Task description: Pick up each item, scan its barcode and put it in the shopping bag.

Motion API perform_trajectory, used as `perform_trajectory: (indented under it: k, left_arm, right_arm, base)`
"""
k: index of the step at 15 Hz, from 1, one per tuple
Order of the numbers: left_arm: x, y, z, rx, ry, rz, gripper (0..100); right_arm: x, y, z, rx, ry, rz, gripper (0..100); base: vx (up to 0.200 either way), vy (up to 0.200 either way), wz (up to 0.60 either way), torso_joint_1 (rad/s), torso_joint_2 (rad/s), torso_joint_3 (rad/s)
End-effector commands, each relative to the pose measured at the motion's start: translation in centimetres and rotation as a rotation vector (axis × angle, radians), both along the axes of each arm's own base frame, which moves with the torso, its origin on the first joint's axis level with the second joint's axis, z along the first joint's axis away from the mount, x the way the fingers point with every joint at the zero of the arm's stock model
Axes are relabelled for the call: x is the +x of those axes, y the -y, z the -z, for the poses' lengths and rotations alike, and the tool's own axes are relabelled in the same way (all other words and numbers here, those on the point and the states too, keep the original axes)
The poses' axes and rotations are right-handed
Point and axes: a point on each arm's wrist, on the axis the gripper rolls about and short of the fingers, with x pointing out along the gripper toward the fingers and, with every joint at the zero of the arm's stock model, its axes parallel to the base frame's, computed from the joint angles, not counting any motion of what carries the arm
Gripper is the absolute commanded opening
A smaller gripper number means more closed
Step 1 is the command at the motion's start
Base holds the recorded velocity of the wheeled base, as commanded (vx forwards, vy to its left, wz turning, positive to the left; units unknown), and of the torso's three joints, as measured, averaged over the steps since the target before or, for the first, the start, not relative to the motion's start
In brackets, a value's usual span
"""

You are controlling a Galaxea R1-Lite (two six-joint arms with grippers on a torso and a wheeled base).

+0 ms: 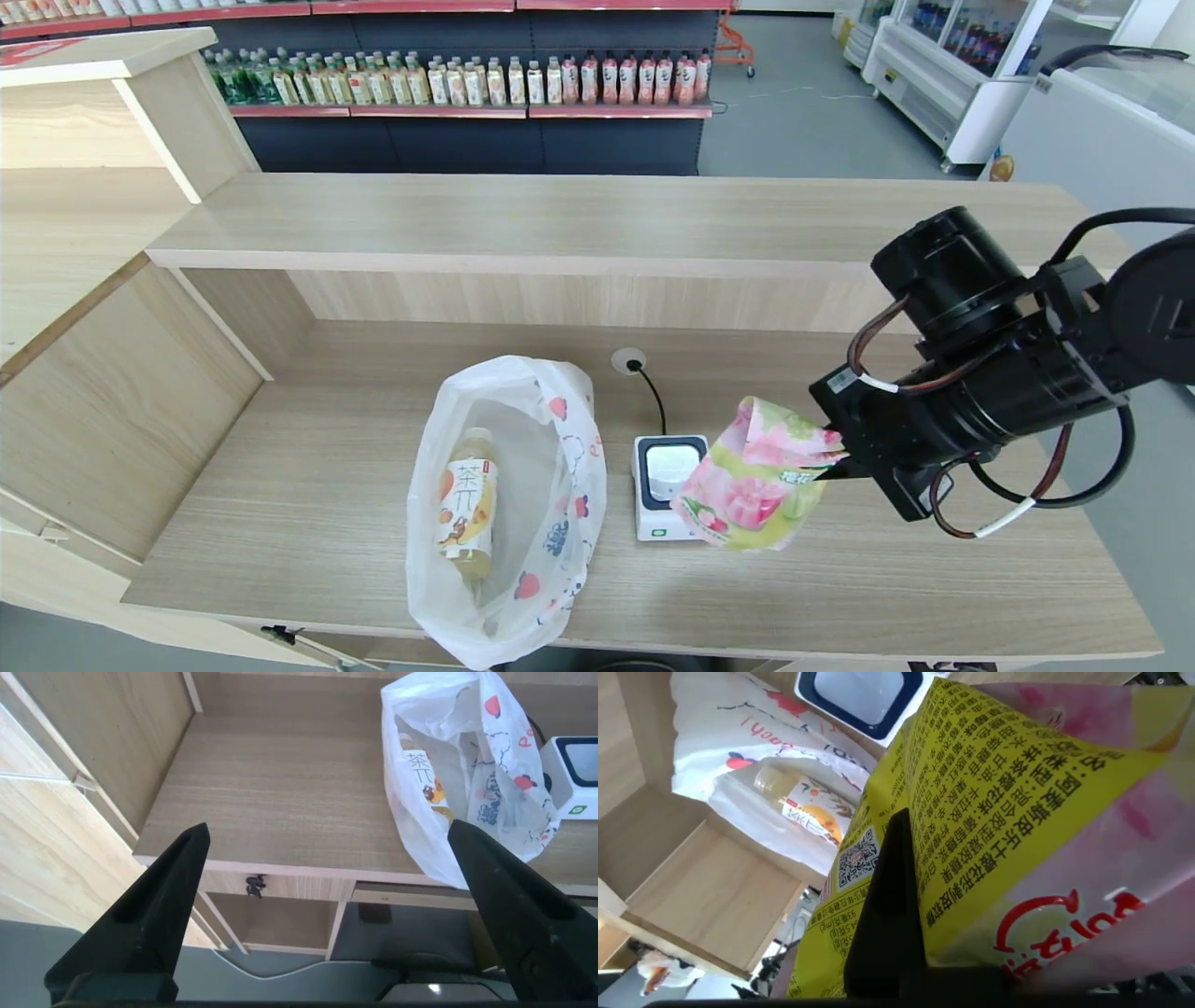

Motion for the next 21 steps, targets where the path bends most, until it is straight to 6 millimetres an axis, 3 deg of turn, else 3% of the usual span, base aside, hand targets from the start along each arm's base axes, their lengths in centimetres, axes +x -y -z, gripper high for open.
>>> perform_trajectory:
  k: [1,16,21]
  left_arm:
    - [0.0,0.0,0.0,0.0,0.0,0.0,100]
    - [0.0,0.0,0.0,0.0,0.0,0.0,100]
    - [0.0,0.0,0.0,0.0,0.0,0.0,100]
  right_arm:
    - [0.8,-0.5,0.8,-0.007,-0.024,0.002,0]
    - [4.6,-2.7,3.6,0.031,-0.021,0.008,0]
    - [5.5,-3.9,3.6,0.041,-0.01,-0.006,0]
  base:
    - [0.0,0.0,0.0,0.0,0.0,0.0]
    - [0.0,0.0,0.0,0.0,0.0,0.0]
    - [0.0,0.0,0.0,0.0,0.0,0.0]
